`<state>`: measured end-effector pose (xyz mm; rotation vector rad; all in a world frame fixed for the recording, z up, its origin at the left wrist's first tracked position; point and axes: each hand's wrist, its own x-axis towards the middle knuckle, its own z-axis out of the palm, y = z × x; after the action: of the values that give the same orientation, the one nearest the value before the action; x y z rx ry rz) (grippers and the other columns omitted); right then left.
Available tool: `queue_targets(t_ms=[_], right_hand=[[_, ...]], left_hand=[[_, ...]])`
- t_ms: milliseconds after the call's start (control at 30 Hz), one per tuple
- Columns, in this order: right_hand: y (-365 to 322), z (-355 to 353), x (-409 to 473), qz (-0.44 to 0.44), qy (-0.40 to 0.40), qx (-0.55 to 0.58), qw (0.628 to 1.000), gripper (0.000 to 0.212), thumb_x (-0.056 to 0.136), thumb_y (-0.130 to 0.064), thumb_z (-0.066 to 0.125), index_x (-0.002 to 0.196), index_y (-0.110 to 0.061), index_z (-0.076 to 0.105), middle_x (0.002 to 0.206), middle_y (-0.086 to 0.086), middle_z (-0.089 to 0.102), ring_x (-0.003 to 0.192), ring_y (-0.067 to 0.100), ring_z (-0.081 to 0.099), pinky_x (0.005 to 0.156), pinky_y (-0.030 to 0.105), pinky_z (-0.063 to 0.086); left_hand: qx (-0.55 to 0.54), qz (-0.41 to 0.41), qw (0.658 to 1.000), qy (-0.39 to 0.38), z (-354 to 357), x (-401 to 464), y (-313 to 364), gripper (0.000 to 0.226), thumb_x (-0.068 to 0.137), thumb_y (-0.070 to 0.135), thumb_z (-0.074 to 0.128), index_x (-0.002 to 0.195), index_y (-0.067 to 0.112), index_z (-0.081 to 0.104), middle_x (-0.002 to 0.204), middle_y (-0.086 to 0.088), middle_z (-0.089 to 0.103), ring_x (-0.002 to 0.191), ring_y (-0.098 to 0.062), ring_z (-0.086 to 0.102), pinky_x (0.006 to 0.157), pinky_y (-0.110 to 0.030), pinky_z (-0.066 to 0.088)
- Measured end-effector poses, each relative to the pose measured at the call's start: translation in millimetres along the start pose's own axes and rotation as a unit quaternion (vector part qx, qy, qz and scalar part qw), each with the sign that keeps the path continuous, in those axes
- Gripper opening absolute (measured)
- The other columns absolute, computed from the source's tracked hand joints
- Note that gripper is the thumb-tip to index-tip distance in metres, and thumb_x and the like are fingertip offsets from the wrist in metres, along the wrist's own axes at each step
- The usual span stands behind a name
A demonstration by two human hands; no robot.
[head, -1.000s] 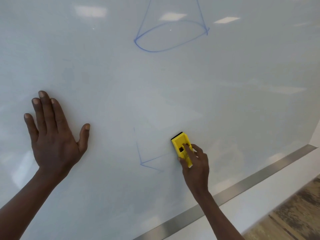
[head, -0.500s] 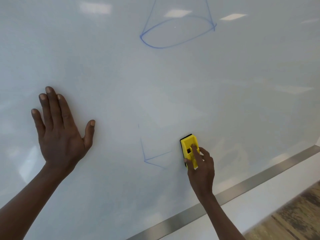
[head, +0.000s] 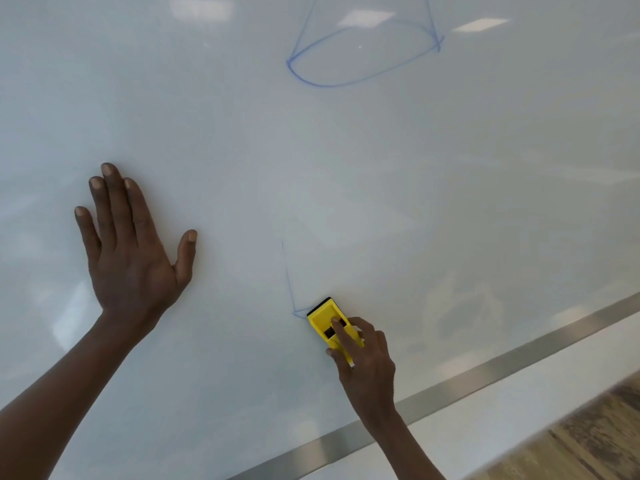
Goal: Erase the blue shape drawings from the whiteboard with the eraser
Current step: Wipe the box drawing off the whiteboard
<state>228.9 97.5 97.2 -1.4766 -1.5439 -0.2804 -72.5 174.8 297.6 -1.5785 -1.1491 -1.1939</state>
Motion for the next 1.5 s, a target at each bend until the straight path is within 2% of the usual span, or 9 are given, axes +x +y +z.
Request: queue_targets(t_ms=[100,233,400,667,900,1200,1333,1433,1500], right_hand=[[14,-3,-3,0.017,0.004,-0.009,1.000,0.057,0.080,-0.027,0.081,0.130,-0.039,0.057,0.127,-0.006,0.058,0.094,0.020,0.052,0.052,0.027,0.048],[34,-16,11,0.060,0.051,-0.005,0.997,0.052,0.083,-0.026,0.078,0.132,-0.030,0.061,0.127,0.002,0.058,0.096,0.027,0.058,0.058,0.037,0.056],[28,-24,32,0.075,0.083,0.001,0.994,0.049,0.087,-0.029,0.073,0.134,-0.025,0.060,0.127,0.004,0.056,0.095,0.027,0.059,0.062,0.034,0.053],[-17,-10,24,0.008,0.060,0.013,0.998,0.045,0.090,-0.044,0.064,0.133,-0.032,0.059,0.130,-0.004,0.053,0.094,0.022,0.056,0.064,0.029,0.051],[-17,5,2,-0.042,-0.011,-0.024,0.999,0.045,0.089,-0.038,0.069,0.132,-0.035,0.056,0.126,-0.002,0.057,0.090,0.020,0.050,0.052,0.029,0.050],[-6,-10,25,0.000,0.062,-0.007,0.998,0.045,0.091,-0.034,0.066,0.135,-0.024,0.060,0.125,0.006,0.056,0.098,0.028,0.056,0.063,0.036,0.055],[-28,-8,33,-0.032,0.077,0.013,0.996,0.043,0.094,-0.037,0.065,0.135,-0.025,0.060,0.127,0.004,0.054,0.098,0.027,0.055,0.069,0.034,0.053],[-42,0,28,-0.068,0.056,0.012,0.996,0.041,0.096,-0.039,0.062,0.135,-0.027,0.058,0.128,0.004,0.055,0.095,0.025,0.052,0.070,0.034,0.049],[-46,5,21,-0.086,0.037,0.002,0.996,0.039,0.097,-0.038,0.060,0.134,-0.028,0.058,0.127,0.005,0.056,0.092,0.025,0.051,0.068,0.034,0.047]], left_hand=[[0.005,-0.002,1.000,0.004,-1,1,0,0.085,0.109,0.049,0.041,0.166,-0.003,0.005,0.172,-0.027,0.007,0.163,-0.025,-0.009,0.132,-0.049,-0.003],[0.013,0.002,1.000,0.010,0,1,1,0.085,0.109,0.049,0.042,0.166,-0.001,0.002,0.172,-0.028,0.009,0.163,-0.025,-0.009,0.132,-0.047,-0.004],[0.017,0.000,1.000,0.013,-1,1,2,0.086,0.109,0.049,0.044,0.166,-0.001,0.004,0.172,-0.029,0.011,0.163,-0.024,-0.009,0.132,-0.047,-0.003],[0.016,-0.007,1.000,0.012,-3,1,4,0.084,0.109,0.049,0.043,0.165,-0.003,0.008,0.171,-0.030,0.011,0.162,-0.023,-0.010,0.132,-0.045,-0.005],[0.020,-0.005,1.000,0.013,-4,1,5,0.084,0.109,0.049,0.043,0.165,-0.003,0.010,0.172,-0.027,0.010,0.162,-0.023,-0.009,0.132,-0.046,-0.004],[0.033,-0.004,0.999,0.019,-3,1,4,0.084,0.109,0.049,0.043,0.165,-0.003,0.011,0.171,-0.029,0.013,0.162,-0.023,-0.010,0.132,-0.046,-0.003],[0.028,-0.003,0.999,0.023,-3,-1,5,0.083,0.109,0.049,0.044,0.165,-0.004,0.011,0.171,-0.030,0.014,0.162,-0.029,-0.001,0.132,-0.046,-0.003],[0.031,0.003,0.999,0.027,-3,-1,6,0.083,0.109,0.048,0.045,0.164,-0.005,0.013,0.171,-0.030,0.014,0.161,-0.039,0.010,0.132,-0.046,-0.003],[0.032,0.002,0.999,0.026,-3,-1,5,0.083,0.109,0.048,0.045,0.164,-0.005,0.013,0.171,-0.030,0.013,0.161,-0.040,0.011,0.132,-0.046,-0.003]])
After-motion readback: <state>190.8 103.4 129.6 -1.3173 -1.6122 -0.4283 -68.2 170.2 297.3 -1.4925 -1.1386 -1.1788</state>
